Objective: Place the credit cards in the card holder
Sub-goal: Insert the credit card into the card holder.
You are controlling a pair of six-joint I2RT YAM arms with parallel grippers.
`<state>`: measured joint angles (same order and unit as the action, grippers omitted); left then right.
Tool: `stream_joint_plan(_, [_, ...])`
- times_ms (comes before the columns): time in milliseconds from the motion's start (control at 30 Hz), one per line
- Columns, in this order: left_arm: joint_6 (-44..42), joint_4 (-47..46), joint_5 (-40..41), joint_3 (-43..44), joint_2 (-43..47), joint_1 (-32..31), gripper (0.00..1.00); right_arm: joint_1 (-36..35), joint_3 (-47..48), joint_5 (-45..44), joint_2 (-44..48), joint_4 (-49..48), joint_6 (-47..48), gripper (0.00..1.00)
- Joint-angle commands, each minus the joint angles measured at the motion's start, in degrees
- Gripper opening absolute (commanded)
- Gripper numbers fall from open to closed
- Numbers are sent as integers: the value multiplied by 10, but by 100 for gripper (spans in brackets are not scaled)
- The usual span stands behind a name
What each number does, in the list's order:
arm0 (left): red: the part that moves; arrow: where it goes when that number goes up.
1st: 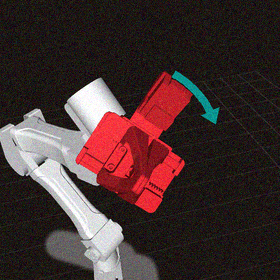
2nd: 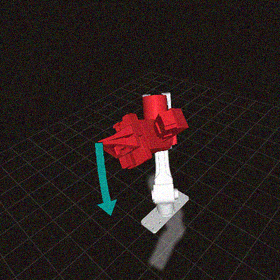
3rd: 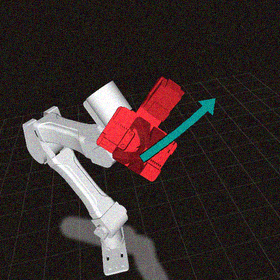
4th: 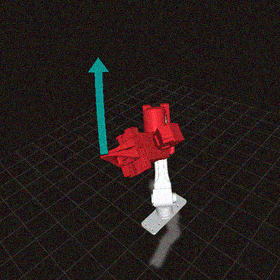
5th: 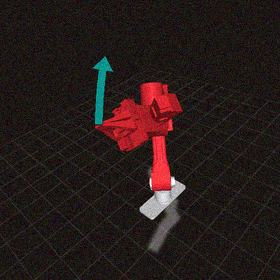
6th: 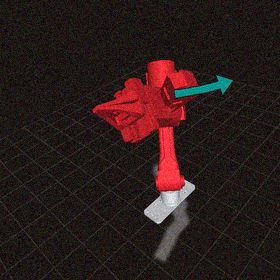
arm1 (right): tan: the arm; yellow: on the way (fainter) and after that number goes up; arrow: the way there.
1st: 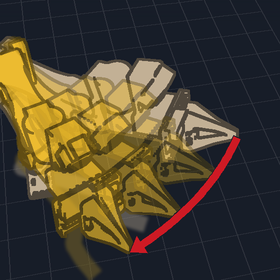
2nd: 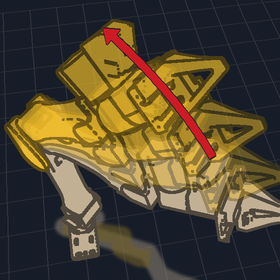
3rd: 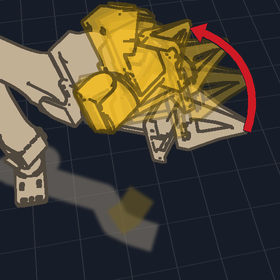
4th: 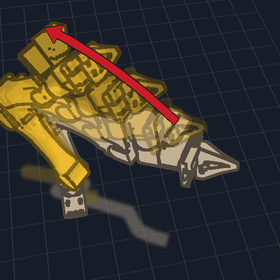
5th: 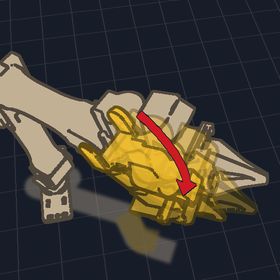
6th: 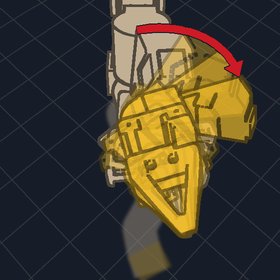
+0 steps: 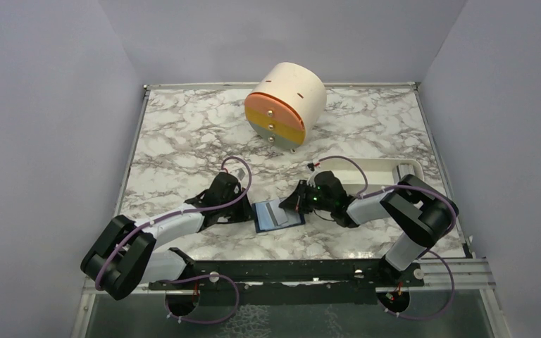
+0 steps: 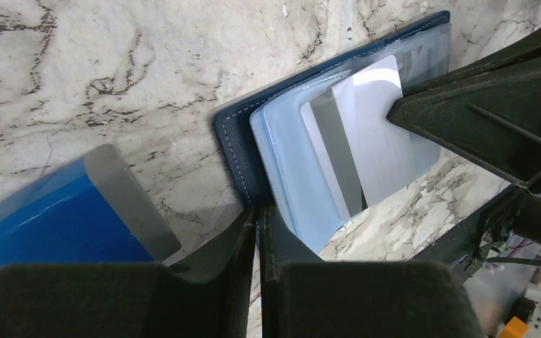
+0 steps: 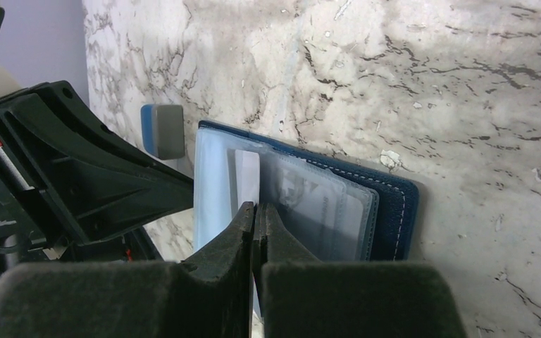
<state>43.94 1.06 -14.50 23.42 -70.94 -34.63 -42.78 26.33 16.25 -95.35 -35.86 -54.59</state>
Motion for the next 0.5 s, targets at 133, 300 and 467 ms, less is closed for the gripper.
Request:
stream_joint_plan(133, [19,-19,-25,-25,-8,-3,10,-27,-1,-20,-1,13,1,10])
stream_joint_plan(300, [17,-20,-34,-23,-7,-3,10,-27,38,-60,52,163,75,22])
stream_joint_plan(467, [18,-21,-37,-20,-1,-3,10,-27,47,-38,69,202,111,38])
